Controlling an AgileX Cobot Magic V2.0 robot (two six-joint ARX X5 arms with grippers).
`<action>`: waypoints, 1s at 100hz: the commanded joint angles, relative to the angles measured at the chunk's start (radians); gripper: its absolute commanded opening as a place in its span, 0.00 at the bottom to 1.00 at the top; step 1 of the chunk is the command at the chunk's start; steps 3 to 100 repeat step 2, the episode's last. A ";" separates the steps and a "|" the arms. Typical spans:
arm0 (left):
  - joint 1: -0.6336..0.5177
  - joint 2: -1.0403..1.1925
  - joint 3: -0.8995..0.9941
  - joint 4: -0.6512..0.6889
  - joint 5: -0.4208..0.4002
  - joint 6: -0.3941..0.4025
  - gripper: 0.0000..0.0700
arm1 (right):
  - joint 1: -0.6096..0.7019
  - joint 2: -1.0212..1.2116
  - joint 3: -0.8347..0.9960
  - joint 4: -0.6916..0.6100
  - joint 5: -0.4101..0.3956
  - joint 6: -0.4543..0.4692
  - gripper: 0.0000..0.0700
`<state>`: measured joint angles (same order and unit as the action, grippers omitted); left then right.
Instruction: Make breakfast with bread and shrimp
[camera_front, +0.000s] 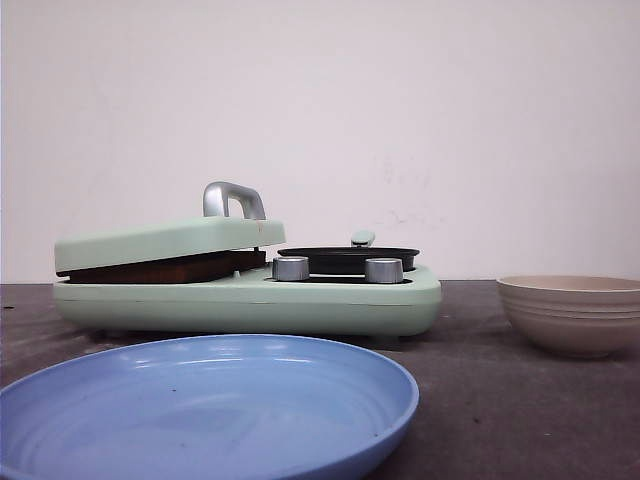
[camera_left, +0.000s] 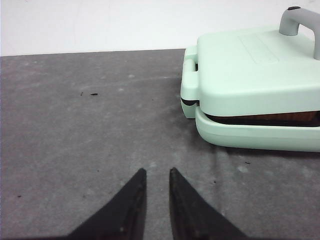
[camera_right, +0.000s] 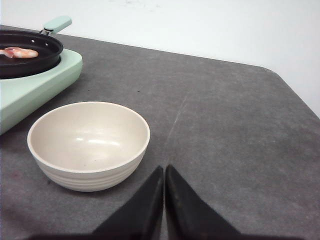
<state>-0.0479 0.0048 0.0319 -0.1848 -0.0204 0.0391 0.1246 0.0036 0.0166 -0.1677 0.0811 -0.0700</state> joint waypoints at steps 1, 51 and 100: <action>0.002 -0.002 -0.018 -0.002 0.001 0.013 0.00 | 0.004 0.000 -0.005 0.009 0.001 0.018 0.00; 0.002 -0.002 -0.018 -0.002 0.001 0.013 0.00 | 0.004 0.000 -0.005 0.009 0.001 0.018 0.00; 0.002 -0.002 -0.018 -0.002 0.001 0.013 0.00 | 0.004 0.000 -0.005 0.009 0.001 0.018 0.00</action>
